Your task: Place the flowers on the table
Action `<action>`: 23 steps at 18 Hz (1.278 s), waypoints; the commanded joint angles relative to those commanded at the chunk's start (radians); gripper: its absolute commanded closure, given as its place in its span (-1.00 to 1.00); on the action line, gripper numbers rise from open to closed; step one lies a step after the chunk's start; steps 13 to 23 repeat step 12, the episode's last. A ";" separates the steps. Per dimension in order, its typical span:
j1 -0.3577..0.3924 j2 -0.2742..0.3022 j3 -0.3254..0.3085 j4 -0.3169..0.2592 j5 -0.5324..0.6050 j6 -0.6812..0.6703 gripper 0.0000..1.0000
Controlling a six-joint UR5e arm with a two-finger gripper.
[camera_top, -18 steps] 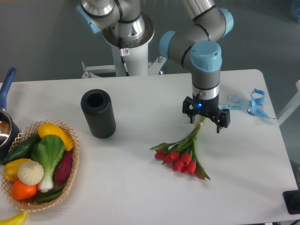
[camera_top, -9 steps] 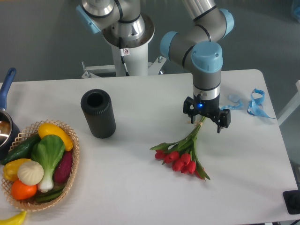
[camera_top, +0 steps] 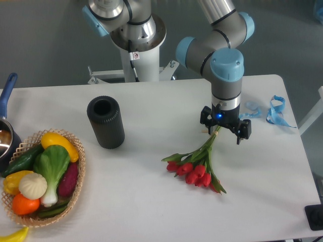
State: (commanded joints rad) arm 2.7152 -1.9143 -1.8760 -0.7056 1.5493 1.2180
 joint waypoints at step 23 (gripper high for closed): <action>-0.008 -0.006 0.006 0.000 0.002 0.057 -1.00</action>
